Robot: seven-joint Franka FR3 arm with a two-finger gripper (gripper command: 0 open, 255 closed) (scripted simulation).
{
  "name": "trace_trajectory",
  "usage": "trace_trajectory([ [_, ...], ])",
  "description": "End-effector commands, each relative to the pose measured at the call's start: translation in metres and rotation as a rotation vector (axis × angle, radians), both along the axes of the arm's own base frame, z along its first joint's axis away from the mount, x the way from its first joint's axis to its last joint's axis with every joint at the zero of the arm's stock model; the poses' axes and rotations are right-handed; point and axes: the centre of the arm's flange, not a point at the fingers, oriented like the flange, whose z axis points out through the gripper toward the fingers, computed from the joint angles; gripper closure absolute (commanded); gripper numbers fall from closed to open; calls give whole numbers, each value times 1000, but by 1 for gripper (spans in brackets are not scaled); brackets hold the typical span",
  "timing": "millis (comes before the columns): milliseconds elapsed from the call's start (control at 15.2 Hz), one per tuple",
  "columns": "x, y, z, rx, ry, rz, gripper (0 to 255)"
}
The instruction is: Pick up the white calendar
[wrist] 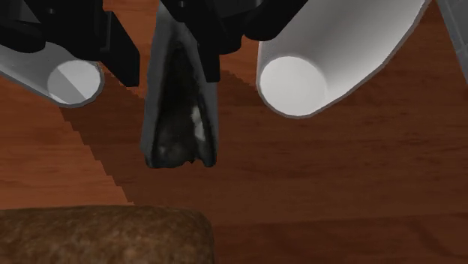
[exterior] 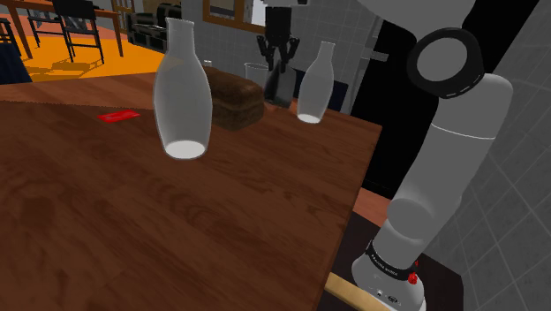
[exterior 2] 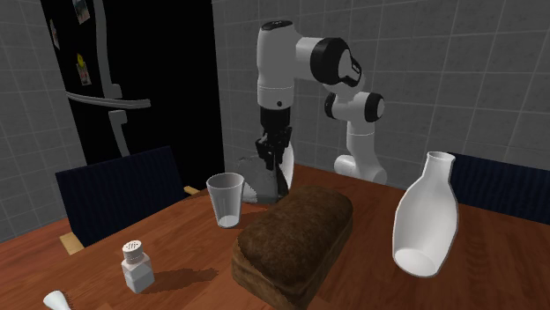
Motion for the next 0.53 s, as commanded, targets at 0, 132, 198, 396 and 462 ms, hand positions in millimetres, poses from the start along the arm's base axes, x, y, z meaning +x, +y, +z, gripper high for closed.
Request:
trace_trajectory([
  [0, -1, 0, 12, 0, 0, 0, 255],
  [132, -1, 0, 22, 0, 0, 0, 255],
  [198, -1, 0, 27, 0, 0, 0, 255],
  [396, -1, 0, 39, 0, 0, 0, 255],
  [462, -1, 0, 39, 0, 0, 0, 255],
])
